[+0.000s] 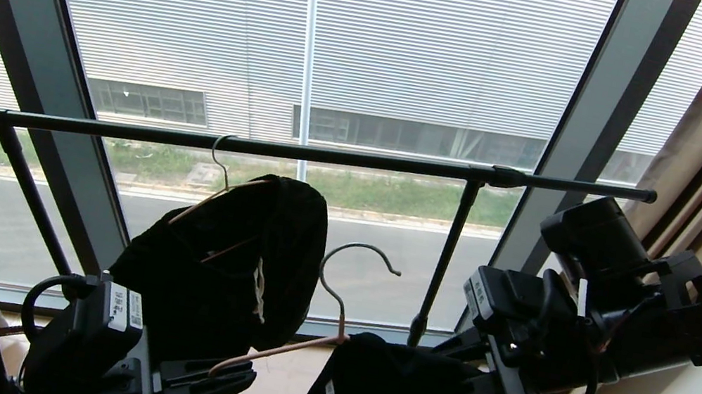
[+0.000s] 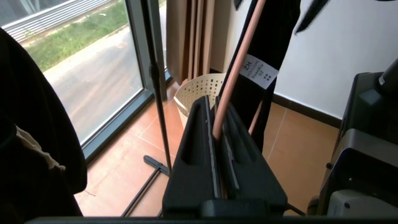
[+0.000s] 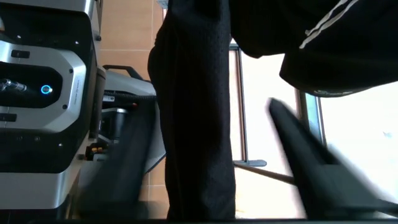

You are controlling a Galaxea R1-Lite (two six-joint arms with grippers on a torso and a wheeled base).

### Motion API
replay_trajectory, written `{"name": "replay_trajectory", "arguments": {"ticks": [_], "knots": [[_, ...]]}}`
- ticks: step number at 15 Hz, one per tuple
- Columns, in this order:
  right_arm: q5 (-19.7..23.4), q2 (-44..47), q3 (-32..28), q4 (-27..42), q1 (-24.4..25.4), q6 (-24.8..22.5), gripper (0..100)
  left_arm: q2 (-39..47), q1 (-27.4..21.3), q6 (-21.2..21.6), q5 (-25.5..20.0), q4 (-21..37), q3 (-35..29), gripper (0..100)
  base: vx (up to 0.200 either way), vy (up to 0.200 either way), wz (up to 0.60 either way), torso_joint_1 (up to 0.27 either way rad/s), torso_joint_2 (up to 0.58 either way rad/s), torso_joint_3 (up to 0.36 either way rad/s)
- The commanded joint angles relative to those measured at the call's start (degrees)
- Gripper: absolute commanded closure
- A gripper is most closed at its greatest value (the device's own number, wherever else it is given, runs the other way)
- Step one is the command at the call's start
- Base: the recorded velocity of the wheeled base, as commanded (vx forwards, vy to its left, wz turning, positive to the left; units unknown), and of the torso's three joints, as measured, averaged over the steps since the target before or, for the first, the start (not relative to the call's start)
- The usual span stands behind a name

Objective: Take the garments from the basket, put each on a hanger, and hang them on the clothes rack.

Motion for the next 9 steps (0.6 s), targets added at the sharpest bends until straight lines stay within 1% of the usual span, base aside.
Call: {"name": "replay_trajectory", "arguments": {"ticks": [1,9], "knots": [[0.0,-0.27,0.19,0.03,0.02,-0.02,100,0.05,-0.02,-0.02,-0.01,-0.08,0.0,100,0.0,0.0,0.0,0.0,0.0,0.0],[0.09,-0.79,0.55,0.12,-0.07,-0.02,100,0.14,-0.11,-0.11,-0.1,-0.61,0.0,100,0.0,0.0,0.0,0.0,0.0,0.0]]}}
